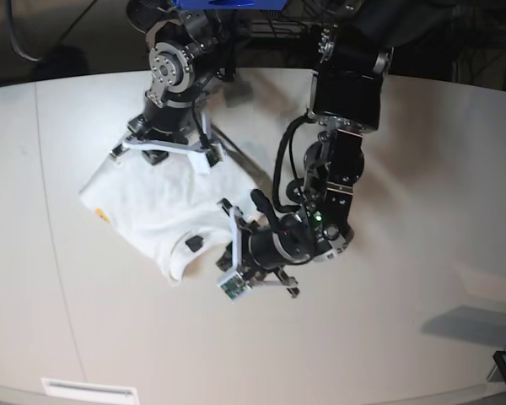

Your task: Fold the T-shirt properly

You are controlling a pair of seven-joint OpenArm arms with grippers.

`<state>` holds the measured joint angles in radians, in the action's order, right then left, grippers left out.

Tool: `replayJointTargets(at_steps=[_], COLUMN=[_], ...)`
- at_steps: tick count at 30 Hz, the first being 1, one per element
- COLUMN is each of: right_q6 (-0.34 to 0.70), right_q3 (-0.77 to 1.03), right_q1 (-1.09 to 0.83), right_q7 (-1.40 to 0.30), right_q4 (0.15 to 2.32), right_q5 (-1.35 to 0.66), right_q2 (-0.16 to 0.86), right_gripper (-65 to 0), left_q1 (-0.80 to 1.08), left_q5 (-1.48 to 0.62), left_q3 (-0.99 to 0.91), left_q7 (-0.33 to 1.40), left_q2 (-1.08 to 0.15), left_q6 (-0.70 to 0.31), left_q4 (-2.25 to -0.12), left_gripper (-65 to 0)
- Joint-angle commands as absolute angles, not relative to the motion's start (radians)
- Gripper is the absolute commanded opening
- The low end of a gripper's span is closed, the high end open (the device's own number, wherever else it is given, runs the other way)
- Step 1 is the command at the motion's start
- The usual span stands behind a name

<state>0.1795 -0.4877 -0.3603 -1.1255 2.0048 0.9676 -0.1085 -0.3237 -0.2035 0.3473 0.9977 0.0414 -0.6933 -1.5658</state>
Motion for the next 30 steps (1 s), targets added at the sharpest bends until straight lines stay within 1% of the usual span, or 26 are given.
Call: replayJointTargets(at_steps=[1,4,8,12,14,21,23,26,30], right_q6=[0.168,0.170,0.170,0.170,0.170,0.163,0.163,0.163,0.168], right_q3=[-0.440,-0.312,-0.188,-0.120,-0.111,-0.076,-0.033,0.048,0.104], right_q1=[-0.354,-0.357,-0.375,-0.400,-0.414,-0.409,-0.397,-0.377,-0.357], right_q7=[-1.109,-1.106,-1.061,-1.036,-1.035,-1.030,-0.990,-0.947,-0.943], right_q4=[2.012,2.011,2.011,2.009,2.009,2.008,2.008,2.008,2.008], right_q5=[0.992,0.885,0.711,0.618,0.587,0.556,0.561,0.561,0.555], right_q2=[-0.122,-0.117,-0.116,-0.116,-0.116,-0.114,-0.114,-0.114,-0.114], right_gripper=[-64.7,-64.7,-64.7,-64.7,-64.7,-64.7,-64.7,-64.7,-64.7], left_q1=[-0.325,-0.269,-0.191,-0.137,-0.110,0.028,0.062,0.091,0.107], left_q5=[-0.213,-0.213,-0.211,-0.203,-0.202,-0.202,-0.202,-0.202,-0.202], left_q3=[0.354,0.435,0.469,0.469,0.469,0.467,0.467,0.467,0.467], left_q7=[0.977,0.978,1.015,1.070,1.076,1.076,1.076,1.073,1.075], left_q2=[0.047,0.048,0.036,0.033,0.001,-0.119,-0.148,-0.171,-0.179], left_q6=[-0.698,-0.698,-0.698,-0.698,-0.698,-0.698,-0.698,-0.698,-0.698], left_q4=[-1.601,-1.667,-1.796,-1.893,-1.916,-1.989,-1.989,-1.989,-1.974], left_gripper=[-65.0,-65.0,-65.0,-65.0,-65.0,-65.0,-65.0,-65.0,-65.0])
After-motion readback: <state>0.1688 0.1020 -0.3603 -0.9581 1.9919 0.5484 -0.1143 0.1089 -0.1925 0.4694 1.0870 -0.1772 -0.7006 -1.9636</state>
